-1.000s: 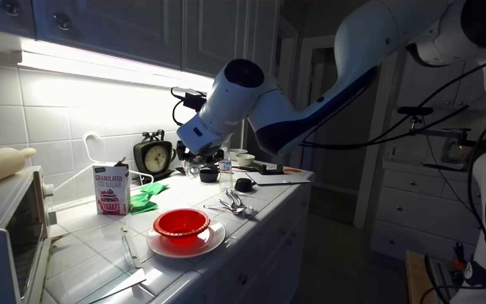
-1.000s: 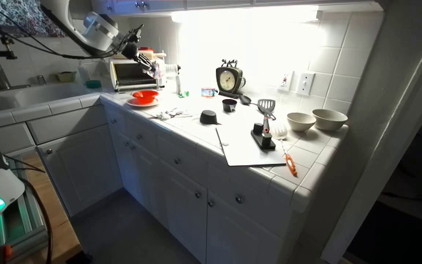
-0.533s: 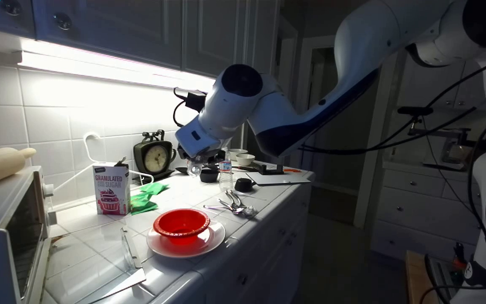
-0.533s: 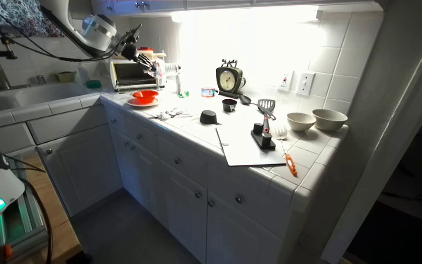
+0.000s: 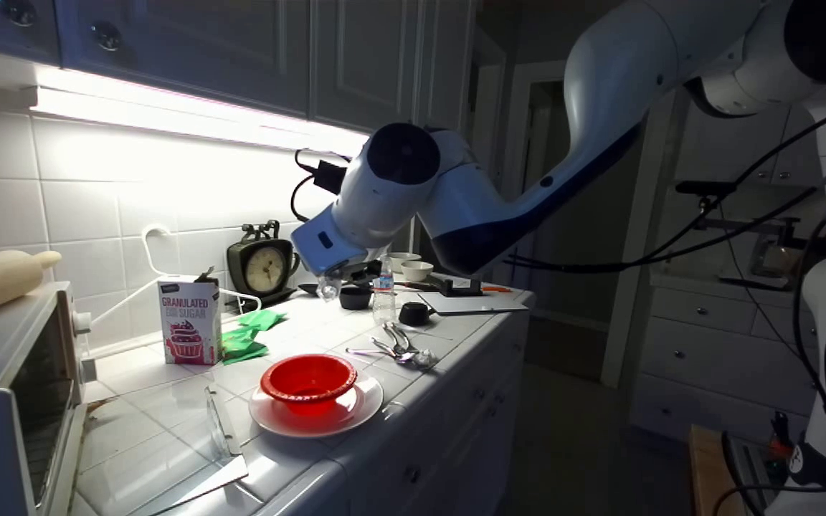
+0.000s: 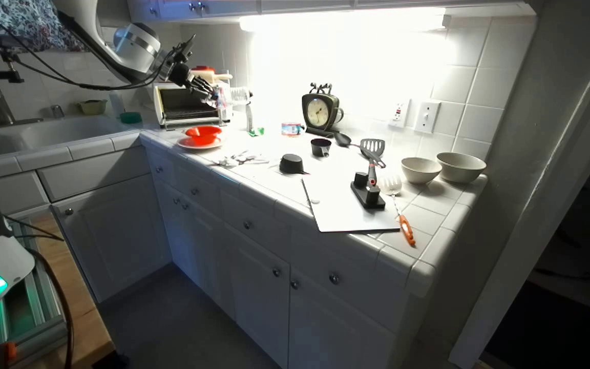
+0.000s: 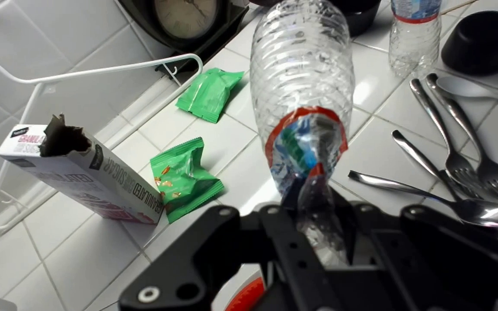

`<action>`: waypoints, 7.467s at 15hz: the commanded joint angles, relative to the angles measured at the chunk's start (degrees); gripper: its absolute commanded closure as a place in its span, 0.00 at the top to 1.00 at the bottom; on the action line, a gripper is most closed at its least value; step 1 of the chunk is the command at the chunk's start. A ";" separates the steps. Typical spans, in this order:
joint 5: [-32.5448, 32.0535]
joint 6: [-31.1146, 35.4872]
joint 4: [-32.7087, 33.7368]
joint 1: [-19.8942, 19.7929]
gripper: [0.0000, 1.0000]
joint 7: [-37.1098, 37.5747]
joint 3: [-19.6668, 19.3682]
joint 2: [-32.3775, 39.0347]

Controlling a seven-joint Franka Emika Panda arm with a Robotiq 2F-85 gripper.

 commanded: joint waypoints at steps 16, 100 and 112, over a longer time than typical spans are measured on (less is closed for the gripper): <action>-9.63 -6.07 2.25 1.44 0.02 4.31 1.37 2.41; -40.55 -20.80 -2.00 4.83 0.02 20.07 2.50 -1.27; -41.11 -20.16 -3.09 4.49 0.02 20.10 2.67 -1.75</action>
